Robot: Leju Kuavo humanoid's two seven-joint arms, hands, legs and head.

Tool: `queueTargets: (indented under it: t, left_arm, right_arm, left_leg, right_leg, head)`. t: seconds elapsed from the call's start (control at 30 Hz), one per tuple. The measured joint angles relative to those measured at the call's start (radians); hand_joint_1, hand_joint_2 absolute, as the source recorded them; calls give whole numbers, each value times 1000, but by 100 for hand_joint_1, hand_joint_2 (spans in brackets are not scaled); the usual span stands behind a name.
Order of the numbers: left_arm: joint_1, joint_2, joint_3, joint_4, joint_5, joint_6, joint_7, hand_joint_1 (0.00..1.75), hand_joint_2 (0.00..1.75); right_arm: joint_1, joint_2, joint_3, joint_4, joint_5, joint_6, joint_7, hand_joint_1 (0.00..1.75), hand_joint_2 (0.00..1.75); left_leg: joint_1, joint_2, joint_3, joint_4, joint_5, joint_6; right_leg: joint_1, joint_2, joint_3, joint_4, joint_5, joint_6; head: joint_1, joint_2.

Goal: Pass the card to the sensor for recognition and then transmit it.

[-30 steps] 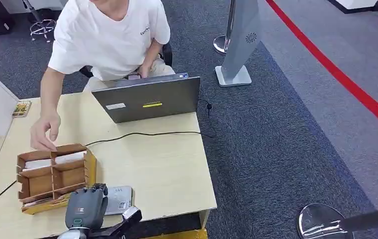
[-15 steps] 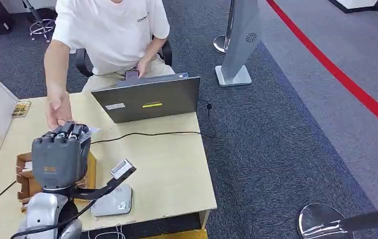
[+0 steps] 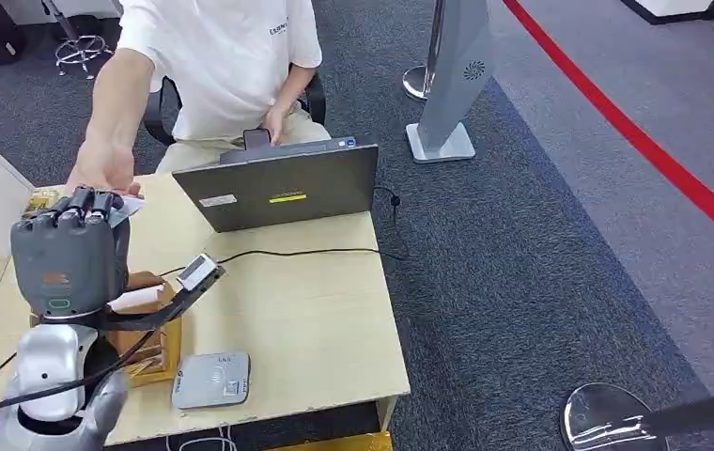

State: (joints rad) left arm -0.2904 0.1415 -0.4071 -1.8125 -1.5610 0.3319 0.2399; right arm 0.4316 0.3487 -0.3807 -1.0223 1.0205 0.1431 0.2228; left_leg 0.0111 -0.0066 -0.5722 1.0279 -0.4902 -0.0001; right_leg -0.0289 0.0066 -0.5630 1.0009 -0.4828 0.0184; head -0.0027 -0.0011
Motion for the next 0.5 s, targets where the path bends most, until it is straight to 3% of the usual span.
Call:
queueTargets:
  t: [0.37,0.43,0.5]
  left_arm:
    - [-9,6,20,32,29,-22,-20,0,175]
    - [-6,5,19,32,31,-75,-26,0,175]
    - [5,2,7,21,47,-180,-16,0,175]
  right_arm:
    - [-7,0,-16,7,6,12,-4,0,175]
    - [-5,0,-16,5,-4,11,8,0,175]
    - [3,0,-11,-8,-38,11,32,0,175]
  left_leg:
    - [0,0,0,0,0,0]
    - [0,0,0,0,0,0]
    - [0,0,0,0,0,0]
  right_leg:
    - [0,0,0,0,0,0]
    - [0,0,0,0,0,0]
    - [0,0,0,0,0,0]
  head:
    - [0,0]
    - [0,0]
    - [0,0]
